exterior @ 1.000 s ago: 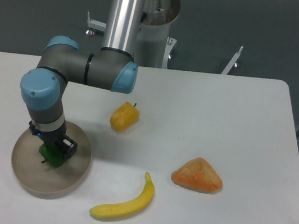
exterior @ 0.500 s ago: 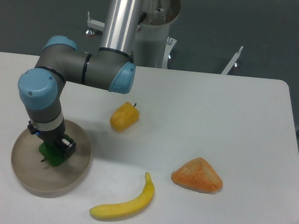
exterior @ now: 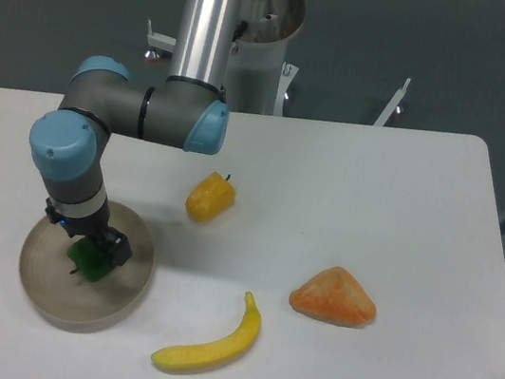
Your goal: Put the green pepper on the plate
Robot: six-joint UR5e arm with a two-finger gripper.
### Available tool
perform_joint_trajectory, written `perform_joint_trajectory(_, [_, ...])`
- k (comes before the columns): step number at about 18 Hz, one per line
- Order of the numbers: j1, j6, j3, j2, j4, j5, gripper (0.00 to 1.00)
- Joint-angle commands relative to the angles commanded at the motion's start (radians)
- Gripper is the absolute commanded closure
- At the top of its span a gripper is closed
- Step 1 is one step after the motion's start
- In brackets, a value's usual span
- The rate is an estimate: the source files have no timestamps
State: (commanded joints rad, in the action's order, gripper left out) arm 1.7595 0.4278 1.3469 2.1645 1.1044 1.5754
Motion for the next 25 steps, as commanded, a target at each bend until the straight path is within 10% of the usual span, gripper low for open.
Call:
perform_joint_trajectory(8, [0.069,0.166,-0.018,-0.072,0.101,0.009,0.01])
perform_joint_trajectory(25, [0.445,0.686,-0.035,-0.106,0.095,0.037,0.01])
